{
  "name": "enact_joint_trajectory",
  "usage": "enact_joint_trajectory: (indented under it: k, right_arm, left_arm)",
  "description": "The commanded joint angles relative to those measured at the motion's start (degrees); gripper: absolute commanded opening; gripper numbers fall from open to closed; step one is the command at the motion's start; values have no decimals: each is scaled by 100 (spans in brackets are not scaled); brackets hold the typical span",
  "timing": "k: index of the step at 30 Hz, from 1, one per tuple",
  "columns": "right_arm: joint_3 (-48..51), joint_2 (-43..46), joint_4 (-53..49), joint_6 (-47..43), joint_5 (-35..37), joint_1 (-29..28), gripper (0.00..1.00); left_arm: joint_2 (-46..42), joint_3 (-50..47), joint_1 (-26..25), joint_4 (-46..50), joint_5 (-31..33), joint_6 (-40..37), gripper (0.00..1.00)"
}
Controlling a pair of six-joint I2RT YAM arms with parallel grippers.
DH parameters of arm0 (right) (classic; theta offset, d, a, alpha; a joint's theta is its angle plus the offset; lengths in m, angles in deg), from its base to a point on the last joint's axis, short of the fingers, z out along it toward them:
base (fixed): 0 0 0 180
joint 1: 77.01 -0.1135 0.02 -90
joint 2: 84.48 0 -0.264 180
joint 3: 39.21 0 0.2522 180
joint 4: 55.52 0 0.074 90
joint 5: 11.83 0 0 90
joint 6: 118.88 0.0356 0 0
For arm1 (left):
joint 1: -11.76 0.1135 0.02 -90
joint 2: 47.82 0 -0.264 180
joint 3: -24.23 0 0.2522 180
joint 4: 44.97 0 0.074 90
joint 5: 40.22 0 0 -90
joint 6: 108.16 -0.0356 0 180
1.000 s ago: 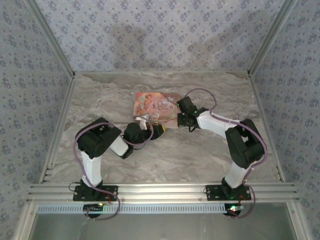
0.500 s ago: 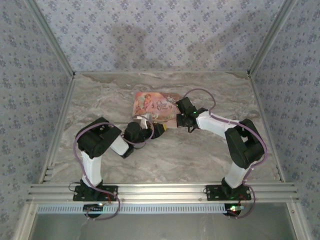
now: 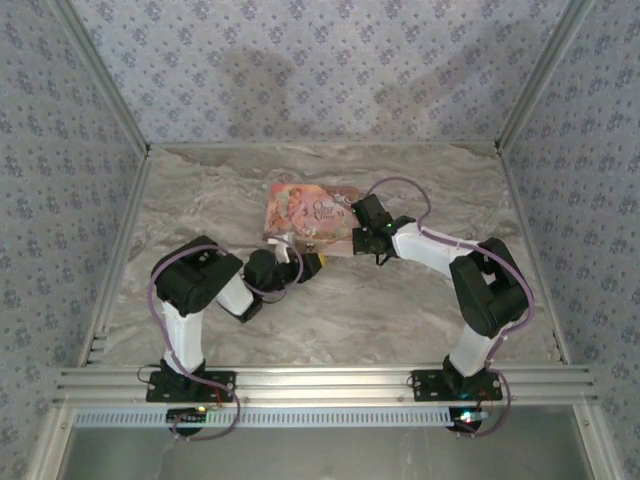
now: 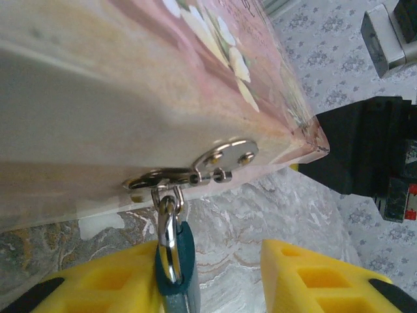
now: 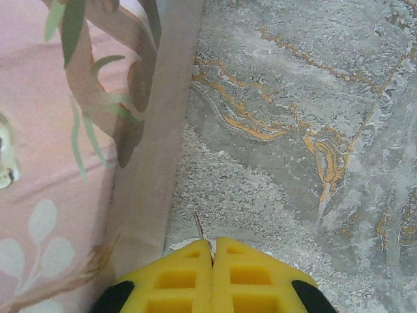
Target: Unlock the padlock with the key
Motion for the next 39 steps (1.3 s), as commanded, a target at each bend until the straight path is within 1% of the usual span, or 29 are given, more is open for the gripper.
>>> enact_joint_trajectory:
  k: [1, 4, 6, 7, 15, 18, 24, 27, 29, 33, 39]
  right_arm:
    - [-54, -3, 17, 103, -31, -52, 0]
    - [-51, -5, 15, 81, -29, -46, 0]
    - [-55, -16, 3, 81, -31, -42, 0]
    - [-55, -16, 5, 65, -33, -47, 0]
    - [-54, -31, 31, 69, -46, -34, 0]
    - [-48, -33, 43, 77, -48, -47, 0]
    - [-13, -21, 69, 90, -57, -50, 0]
    - [0, -11, 72, 84, -58, -47, 0]
    - [11, -4, 79, 93, -65, -48, 0]
    - [24, 2, 88, 97, -66, -51, 0]
    - [58, 14, 89, 105, -75, -51, 0]
  left_arm:
    - [-19, 28, 84, -18, -122, 161, 37]
    - [-14, 2, 129, -18, -102, 191, 36]
    - [-16, 2, 155, 15, -134, 209, 32]
    - [-16, 4, 174, 55, -133, 215, 32]
    - [-44, 18, 265, 219, -194, 272, 32]
    - [-50, 2, 282, 263, -239, 266, 28]
    - [-100, -57, 348, 397, -238, 319, 28]
    - [-163, -85, 374, 495, -179, 306, 35]
    - [-211, -73, 383, 565, -150, 275, 37]
    - [-260, -8, 391, 669, -173, 235, 37]
    - [-261, 46, 441, 715, -195, 266, 31]
